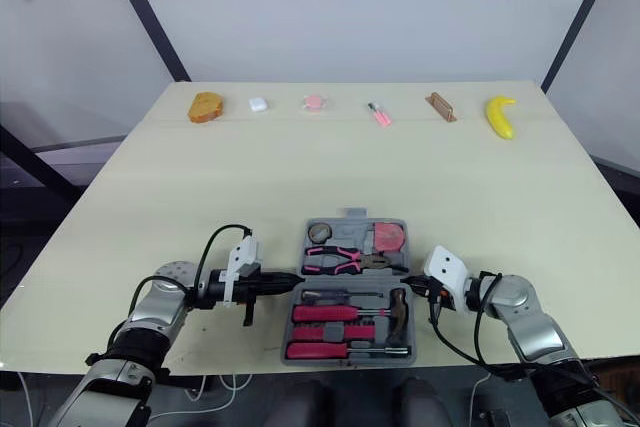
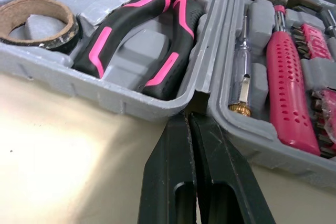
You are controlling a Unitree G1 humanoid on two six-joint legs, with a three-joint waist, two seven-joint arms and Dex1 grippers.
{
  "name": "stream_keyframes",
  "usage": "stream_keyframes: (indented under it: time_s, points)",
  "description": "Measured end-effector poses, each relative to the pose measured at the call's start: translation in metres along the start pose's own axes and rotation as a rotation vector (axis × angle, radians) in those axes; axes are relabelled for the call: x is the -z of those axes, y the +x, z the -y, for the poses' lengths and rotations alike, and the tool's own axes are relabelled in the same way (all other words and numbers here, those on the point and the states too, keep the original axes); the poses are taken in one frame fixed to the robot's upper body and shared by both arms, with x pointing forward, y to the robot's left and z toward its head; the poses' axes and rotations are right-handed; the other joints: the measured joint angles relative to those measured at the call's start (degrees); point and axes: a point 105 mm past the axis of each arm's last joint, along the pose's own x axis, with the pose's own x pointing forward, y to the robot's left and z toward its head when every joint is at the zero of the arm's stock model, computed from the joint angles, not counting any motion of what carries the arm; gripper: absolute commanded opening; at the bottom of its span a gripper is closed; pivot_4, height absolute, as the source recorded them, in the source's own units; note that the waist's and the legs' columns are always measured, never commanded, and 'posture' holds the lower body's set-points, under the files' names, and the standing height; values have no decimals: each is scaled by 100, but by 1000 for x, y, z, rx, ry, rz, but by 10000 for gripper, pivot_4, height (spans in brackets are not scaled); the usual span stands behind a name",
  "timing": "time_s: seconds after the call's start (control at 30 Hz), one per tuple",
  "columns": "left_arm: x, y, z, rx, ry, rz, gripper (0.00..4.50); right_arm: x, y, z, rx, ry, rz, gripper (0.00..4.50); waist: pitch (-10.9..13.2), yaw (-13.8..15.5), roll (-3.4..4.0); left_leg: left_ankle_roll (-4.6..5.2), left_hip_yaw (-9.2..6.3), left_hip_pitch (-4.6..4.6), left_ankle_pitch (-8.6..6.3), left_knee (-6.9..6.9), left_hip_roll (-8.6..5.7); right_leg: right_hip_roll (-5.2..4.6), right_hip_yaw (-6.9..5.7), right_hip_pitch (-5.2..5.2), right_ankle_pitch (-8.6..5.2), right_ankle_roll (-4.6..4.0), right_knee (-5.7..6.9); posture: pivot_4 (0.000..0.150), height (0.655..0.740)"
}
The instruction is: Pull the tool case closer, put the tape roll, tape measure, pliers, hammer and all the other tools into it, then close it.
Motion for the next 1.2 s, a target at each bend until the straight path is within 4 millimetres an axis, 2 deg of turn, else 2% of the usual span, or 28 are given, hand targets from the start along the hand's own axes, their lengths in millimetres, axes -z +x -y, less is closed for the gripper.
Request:
stream_keyframes:
  time_s: [1.2]
  points:
    - [7,-2,6,32,-25,1,1295,0,1,2,16,3,9,0,0,-4,0,0,1,1,0,0,0,1,1,0,0,0,1,1500,7400]
